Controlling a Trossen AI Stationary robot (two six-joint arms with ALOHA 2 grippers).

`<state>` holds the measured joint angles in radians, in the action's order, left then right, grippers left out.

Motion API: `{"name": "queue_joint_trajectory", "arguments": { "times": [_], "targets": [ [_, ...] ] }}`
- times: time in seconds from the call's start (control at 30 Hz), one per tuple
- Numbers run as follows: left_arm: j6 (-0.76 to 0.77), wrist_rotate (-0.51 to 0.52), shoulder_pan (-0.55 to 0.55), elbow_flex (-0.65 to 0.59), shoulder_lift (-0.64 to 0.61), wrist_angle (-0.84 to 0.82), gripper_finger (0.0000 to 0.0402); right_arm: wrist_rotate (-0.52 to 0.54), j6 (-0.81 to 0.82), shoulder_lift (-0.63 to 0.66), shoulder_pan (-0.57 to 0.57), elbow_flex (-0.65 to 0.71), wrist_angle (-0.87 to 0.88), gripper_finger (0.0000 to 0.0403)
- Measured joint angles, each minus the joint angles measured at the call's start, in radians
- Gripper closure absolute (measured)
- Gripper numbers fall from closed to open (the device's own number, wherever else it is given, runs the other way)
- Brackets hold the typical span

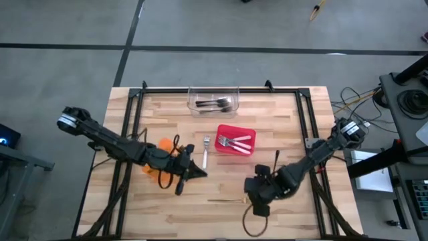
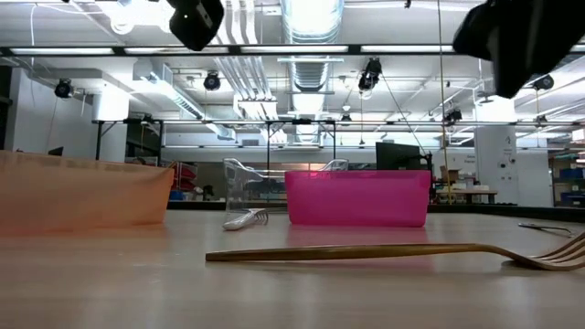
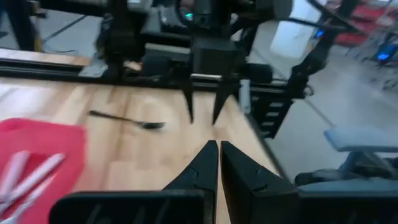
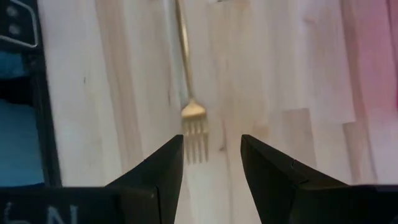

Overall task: Sort silverware by color (type)
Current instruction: Put the gold fork into the orange bin

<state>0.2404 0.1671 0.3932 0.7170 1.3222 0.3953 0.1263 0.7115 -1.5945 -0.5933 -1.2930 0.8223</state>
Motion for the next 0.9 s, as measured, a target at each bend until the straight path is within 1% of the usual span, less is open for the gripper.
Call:
{"name": "queue_joint_trajectory", "arguments": {
  "times": [0.13,0.23,0.37,0.5,0.63,0.77,0.9],
  "targets": [
    [0.024,0.0,0.035,0.007,0.104,0.125,0.0402,0.027,0.047,-0.004,-0.062,0.0,0.002,0.0252],
    [0.04,0.001,0.048,0.044,0.189,0.137,0.0401,0.058,0.089,-0.004,-0.105,0.0,0.002,0.0252],
    [0.039,0.0,0.059,0.121,0.295,0.077,0.0401,0.083,0.137,-0.004,-0.148,0.0,0.0,0.0252],
    [0.033,0.003,0.06,0.19,0.385,-0.005,0.0401,0.086,0.174,-0.005,-0.175,0.0,-0.001,0.0252],
    [0.031,0.009,0.06,0.241,0.468,-0.021,0.0401,0.116,0.187,-0.007,-0.194,0.0,-0.003,0.0252],
    [0.026,0.011,0.06,0.263,0.526,-0.025,0.0401,0.137,0.179,-0.007,-0.197,0.0,-0.005,0.0252],
    [0.017,0.083,0.06,0.272,0.568,-0.02,0.0402,0.156,0.156,-0.007,-0.197,0.0,-0.006,0.0252]
  ]
}}
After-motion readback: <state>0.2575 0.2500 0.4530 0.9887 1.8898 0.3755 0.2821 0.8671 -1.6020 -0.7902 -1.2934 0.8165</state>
